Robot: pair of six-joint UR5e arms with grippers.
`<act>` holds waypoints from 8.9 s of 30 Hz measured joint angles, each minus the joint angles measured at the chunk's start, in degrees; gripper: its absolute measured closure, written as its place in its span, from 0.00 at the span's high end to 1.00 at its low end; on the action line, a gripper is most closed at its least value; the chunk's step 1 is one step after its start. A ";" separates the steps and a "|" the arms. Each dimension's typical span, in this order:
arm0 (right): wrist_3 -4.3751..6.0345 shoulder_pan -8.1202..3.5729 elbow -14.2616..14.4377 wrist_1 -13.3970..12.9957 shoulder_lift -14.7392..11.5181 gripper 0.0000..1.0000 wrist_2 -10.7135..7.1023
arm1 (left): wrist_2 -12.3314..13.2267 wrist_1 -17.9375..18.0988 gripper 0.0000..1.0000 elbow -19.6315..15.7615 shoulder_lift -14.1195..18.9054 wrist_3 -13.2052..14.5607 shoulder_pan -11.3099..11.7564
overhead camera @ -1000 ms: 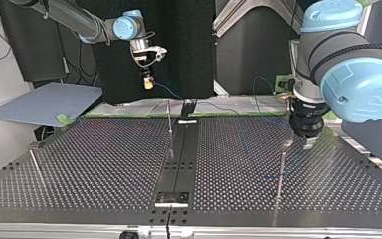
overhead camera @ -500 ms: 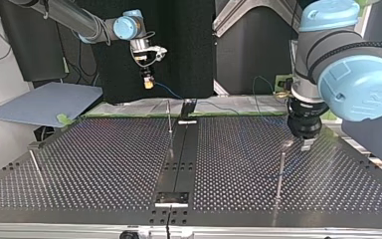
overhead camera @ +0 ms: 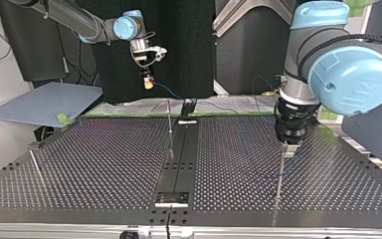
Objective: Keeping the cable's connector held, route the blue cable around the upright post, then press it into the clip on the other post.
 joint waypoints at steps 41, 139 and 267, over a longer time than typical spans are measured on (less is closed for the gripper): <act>0.28 0.17 0.05 -0.25 0.00 0.00 0.00 | -11.63 11.84 1.00 0.02 -12.49 19.61 -14.86; 0.29 0.60 0.01 -0.95 0.01 0.00 -0.60 | -27.10 35.27 1.00 0.02 -35.64 31.49 -10.10; -0.02 -0.09 -0.44 -0.06 -0.02 0.00 -0.72 | -8.54 37.43 1.00 0.01 -57.54 2.07 -16.25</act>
